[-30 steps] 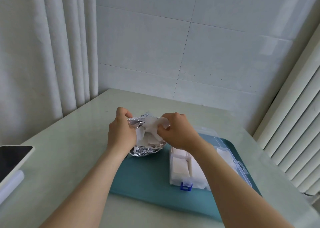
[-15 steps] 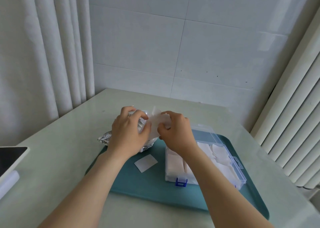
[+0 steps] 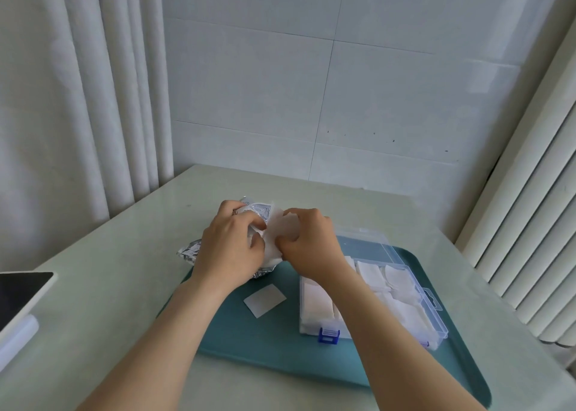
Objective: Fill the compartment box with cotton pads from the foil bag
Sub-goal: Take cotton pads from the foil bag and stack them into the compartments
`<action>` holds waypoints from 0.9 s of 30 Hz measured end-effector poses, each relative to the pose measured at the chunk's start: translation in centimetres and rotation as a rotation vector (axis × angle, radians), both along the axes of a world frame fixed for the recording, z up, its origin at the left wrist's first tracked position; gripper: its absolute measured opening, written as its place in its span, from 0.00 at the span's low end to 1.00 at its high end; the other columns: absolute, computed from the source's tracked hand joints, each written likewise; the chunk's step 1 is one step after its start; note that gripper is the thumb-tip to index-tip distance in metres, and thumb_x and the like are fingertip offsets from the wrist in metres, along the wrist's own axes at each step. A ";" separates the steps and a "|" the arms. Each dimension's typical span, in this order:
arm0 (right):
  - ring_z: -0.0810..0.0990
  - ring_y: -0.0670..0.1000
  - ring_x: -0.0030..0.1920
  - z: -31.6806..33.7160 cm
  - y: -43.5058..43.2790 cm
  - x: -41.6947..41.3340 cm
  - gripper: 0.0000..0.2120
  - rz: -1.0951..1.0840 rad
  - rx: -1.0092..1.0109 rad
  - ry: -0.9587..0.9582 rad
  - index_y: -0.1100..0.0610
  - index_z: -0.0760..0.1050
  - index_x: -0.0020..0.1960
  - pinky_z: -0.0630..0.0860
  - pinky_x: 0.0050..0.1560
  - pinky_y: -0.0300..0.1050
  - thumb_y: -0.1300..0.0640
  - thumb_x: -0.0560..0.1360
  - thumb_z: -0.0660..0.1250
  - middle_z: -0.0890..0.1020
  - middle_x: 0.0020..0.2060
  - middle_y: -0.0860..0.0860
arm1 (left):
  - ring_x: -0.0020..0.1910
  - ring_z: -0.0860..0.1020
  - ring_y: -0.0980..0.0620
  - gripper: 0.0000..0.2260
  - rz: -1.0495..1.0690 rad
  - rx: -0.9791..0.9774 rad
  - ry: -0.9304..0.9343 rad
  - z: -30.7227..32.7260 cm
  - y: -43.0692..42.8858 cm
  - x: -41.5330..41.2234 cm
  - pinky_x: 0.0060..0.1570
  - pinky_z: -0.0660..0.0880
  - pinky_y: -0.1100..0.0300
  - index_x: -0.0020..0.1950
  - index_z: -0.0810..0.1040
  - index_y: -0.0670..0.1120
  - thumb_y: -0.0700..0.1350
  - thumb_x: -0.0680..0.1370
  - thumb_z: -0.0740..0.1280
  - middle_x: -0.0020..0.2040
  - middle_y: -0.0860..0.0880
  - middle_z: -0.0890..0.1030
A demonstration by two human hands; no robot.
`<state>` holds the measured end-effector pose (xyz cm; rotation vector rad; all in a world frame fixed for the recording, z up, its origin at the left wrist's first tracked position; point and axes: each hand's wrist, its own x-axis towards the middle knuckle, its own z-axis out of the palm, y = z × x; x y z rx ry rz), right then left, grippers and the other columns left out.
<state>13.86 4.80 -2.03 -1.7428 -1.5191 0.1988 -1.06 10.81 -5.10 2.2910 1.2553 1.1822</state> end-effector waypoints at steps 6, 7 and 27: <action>0.84 0.58 0.40 0.8 -0.7 1.3 0.18 -0.105 0.117 0.212 0.42 0.76 0.41 0.84 0.43 0.56 0.67 0.72 0.69 0.83 0.36 0.45 | 0.55 0.81 0.41 0.14 0.026 0.146 0.037 0.1 -0.2 0.4 0.63 0.75 0.43 0.53 0.85 0.50 0.33 0.76 0.69 0.68 0.45 0.74; 0.85 0.59 0.40 0.9 -0.9 1.5 0.17 -0.114 0.130 0.251 0.42 0.77 0.41 0.84 0.43 0.59 0.66 0.71 0.69 0.84 0.36 0.47 | 0.58 0.80 0.40 0.12 0.035 0.176 0.031 0.0 -0.3 0.4 0.65 0.73 0.42 0.51 0.85 0.50 0.34 0.76 0.69 0.68 0.44 0.74; 0.86 0.67 0.55 -0.2 -7.9 5.1 0.17 0.165 0.108 0.977 0.68 0.77 0.64 0.83 0.60 0.58 0.69 0.76 0.73 0.86 0.54 0.66 | 0.55 0.72 0.82 0.37 -0.533 -0.448 -0.441 1.4 -7.5 4.8 0.50 0.72 0.79 0.80 0.59 0.62 0.42 0.79 0.75 0.65 0.69 0.68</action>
